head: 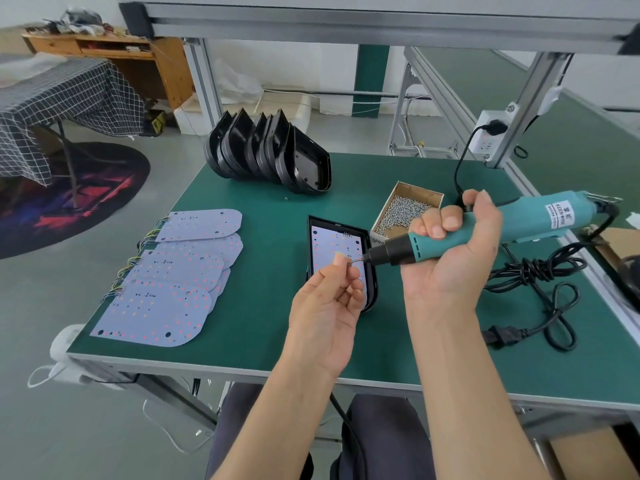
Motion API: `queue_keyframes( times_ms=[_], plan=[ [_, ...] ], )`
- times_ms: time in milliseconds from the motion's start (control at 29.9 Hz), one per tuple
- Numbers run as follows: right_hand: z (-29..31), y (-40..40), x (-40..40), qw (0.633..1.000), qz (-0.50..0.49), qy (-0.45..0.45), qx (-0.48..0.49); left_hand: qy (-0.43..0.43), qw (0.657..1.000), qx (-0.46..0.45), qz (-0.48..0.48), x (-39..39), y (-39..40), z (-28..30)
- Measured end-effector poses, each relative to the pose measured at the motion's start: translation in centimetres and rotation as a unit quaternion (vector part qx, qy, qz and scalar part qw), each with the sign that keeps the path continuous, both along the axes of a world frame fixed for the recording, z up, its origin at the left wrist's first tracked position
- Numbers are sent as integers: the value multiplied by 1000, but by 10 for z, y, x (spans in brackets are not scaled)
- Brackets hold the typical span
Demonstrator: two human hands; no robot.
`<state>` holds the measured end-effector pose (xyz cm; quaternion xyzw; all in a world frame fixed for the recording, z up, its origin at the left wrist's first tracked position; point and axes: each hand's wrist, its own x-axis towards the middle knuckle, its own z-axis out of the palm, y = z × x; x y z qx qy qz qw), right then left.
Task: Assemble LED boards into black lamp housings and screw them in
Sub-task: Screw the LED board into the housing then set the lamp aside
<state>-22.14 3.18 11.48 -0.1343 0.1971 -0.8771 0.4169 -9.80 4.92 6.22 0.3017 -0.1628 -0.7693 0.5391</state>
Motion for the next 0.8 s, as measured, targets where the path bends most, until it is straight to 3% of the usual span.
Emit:
queue_keyframes(
  times_ms=[167,335,569,737,804],
  plan=[
    [1,-1,1,1000,4,-4,13,-121,990,-44,51,-2,1,-4],
    [1,-1,2,1000,9,-3,18,-260,956,-100,88,0,-1,-8],
    [-3,-3,2,1000,17,-6,17,-359,914,-166,87,6,-2,-13],
    [-8,-5,2,999,26,-15,19,-443,866,-225,52,19,-6,-17],
    [-11,-6,0,999,22,-14,24,-497,829,-242,82,26,-7,-21]
  ],
)
